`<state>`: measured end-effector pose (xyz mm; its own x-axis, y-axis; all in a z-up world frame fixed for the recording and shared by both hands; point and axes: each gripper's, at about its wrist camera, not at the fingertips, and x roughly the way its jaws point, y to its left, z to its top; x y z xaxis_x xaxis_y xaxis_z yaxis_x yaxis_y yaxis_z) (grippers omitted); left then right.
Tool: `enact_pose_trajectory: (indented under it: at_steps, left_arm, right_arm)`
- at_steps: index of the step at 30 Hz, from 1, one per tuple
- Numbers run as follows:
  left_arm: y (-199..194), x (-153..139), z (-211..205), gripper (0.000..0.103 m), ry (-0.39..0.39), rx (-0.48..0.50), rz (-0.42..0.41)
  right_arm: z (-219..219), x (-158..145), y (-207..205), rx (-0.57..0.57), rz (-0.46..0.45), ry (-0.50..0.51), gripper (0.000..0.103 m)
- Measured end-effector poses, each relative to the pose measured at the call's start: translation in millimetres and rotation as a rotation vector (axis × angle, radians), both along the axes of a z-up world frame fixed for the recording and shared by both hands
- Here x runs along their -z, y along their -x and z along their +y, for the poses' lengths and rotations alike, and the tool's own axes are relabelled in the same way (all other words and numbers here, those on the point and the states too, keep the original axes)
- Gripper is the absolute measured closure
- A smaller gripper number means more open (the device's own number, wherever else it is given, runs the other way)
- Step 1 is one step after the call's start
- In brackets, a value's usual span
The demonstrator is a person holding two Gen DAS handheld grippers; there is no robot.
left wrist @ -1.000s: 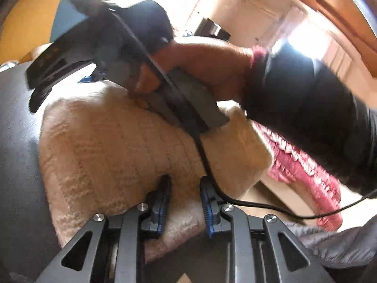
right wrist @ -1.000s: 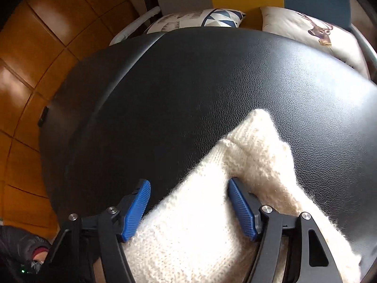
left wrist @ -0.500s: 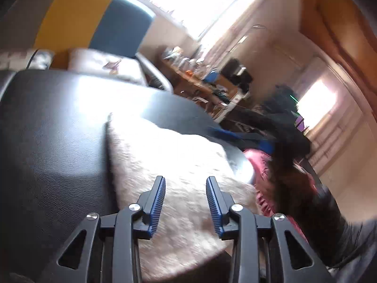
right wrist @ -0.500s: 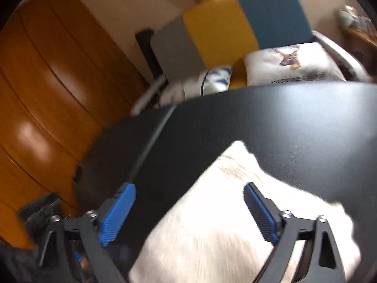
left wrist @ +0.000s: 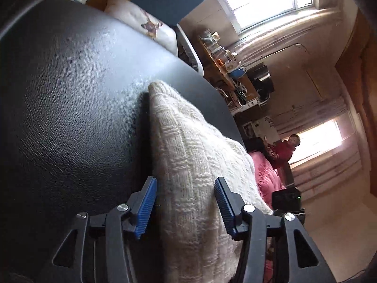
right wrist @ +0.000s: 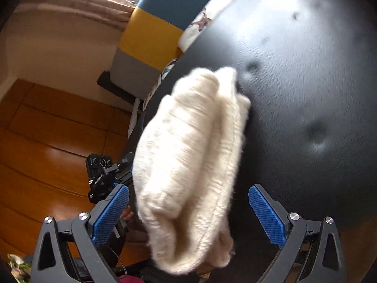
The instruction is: Fold clothes
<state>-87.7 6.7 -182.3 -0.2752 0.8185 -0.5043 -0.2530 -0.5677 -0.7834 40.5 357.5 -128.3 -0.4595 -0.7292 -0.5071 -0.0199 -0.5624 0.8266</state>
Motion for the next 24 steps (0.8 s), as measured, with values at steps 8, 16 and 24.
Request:
enact_pose_trajectory:
  at_steps: [8,16,24]
  left_arm:
    - [-2.6,-14.3,39.0,0.036,0.127,0.091,0.084]
    - [-14.4,-26.3,55.1,0.044,0.229,0.102,0.180]
    - [-20.0,-31.3,57.3,0.044,0.276,0.077,0.215]
  right_arm:
    - [-48.2,7.9,19.9,-0.128,0.009,-0.089,0.000]
    - [-103.9,-11.5,18.9,-0.214,0.047,-0.508,0.000]
    - [-91.7,-17.9,9.8,-0.153,0.096,-0.506,0.000]
